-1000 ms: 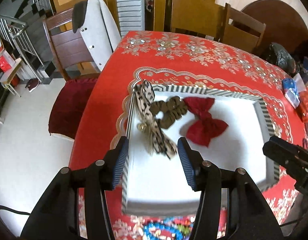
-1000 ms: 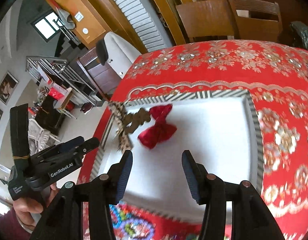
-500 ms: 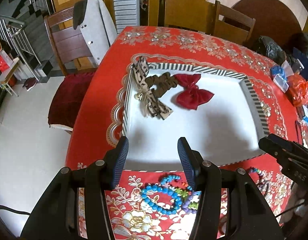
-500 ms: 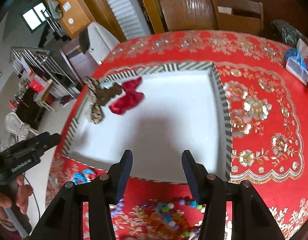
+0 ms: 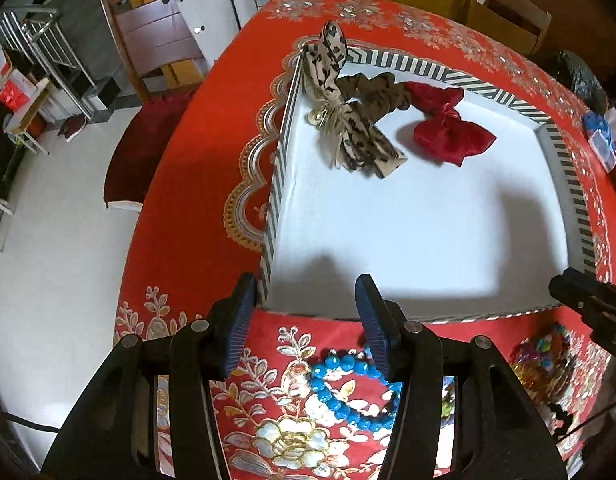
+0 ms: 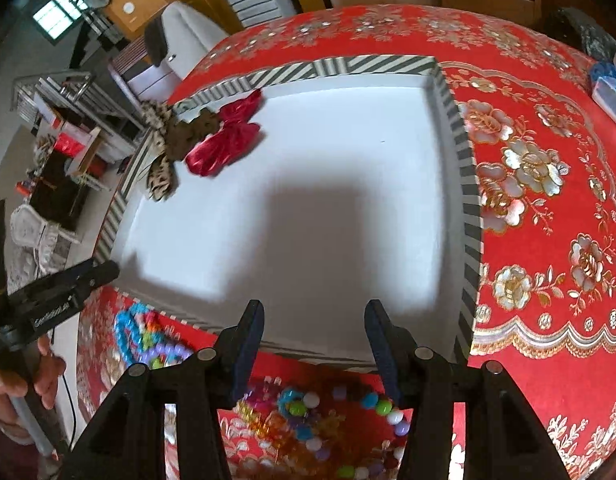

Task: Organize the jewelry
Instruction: 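Withdraw both tools from the tray back toward the remaining accessories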

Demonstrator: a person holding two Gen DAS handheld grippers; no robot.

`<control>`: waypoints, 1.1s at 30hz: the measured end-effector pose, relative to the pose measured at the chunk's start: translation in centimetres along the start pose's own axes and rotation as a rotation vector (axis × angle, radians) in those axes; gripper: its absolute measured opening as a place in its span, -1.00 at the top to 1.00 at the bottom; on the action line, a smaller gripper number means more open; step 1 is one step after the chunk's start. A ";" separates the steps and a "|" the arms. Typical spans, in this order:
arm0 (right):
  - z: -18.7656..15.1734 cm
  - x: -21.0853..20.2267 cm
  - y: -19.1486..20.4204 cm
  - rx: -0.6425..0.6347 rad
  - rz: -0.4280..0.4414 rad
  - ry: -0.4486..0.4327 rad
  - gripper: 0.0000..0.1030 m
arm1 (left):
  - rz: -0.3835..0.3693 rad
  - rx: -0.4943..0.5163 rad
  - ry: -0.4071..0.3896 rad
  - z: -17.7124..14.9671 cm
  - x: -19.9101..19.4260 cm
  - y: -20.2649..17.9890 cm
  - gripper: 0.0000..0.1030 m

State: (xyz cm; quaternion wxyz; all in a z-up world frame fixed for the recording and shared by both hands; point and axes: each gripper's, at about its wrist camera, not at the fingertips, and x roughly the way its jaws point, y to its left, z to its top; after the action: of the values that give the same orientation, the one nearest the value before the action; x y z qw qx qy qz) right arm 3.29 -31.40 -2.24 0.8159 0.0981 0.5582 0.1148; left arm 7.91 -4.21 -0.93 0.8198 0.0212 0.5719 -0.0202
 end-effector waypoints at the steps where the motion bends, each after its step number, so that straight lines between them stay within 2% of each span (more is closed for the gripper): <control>1: -0.2 -0.1 0.1 -0.001 -0.002 0.000 -0.04 | 0.000 0.004 -0.002 -0.2 0.0 0.0 0.02; 5: -0.8 -0.8 -0.2 0.023 0.004 -0.013 -0.05 | -0.013 0.020 0.004 -0.9 -0.3 -0.1 0.02; 7: -0.8 -2.0 -0.1 0.033 0.017 -0.055 -0.05 | -0.027 0.018 0.007 -1.1 -0.5 -0.1 0.02; 9: -1.0 -4.5 0.5 0.034 0.038 -0.136 -0.05 | -0.036 0.011 -0.005 -1.3 -1.0 0.0 0.02; 15: -3.6 -11.5 2.6 0.021 0.015 -0.361 -0.05 | -0.065 0.010 -0.090 -1.4 -4.4 0.1 0.02; 16: -4.0 -12.1 2.9 0.030 0.020 -0.375 -0.13 | -0.075 0.012 -0.111 -1.6 -5.4 0.0 0.02; 17: -5.0 -12.7 2.9 0.058 0.038 -0.386 -0.41 | -0.082 0.014 -0.127 -1.8 -6.1 -0.1 0.02; 18: -5.6 -12.8 3.0 0.076 0.060 -0.386 -0.52 | -0.087 0.016 -0.146 -2.1 -6.9 -0.3 0.02; 20: -7.1 -12.9 3.1 0.091 0.086 -0.373 -0.54 | -0.093 0.021 -0.184 -2.8 -8.4 -0.6 0.01; 24: -10.2 -13.8 3.7 0.078 0.024 -0.388 -0.52 | -0.109 0.050 -0.244 -4.6 -10.7 -1.4 0.01; 27: -12.8 -14.1 3.5 0.091 0.011 -0.388 -0.52 | -0.126 0.076 -0.246 -5.9 -11.3 -1.7 0.01; 30: -15.5 -13.9 3.3 0.098 -0.040 -0.388 -0.52 | -0.155 0.106 -0.241 -7.2 -11.5 -2.2 0.01; 33: -17.6 -13.0 2.3 0.137 -0.085 -0.339 -0.52 | -0.193 0.126 -0.224 -8.4 -11.4 -2.4 0.01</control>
State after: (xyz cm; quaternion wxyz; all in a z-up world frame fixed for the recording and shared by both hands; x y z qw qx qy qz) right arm -17.90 -32.54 3.61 0.8937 0.1478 0.4229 0.0236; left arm -4.06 -6.00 6.79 0.8697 0.0151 0.4740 -0.1366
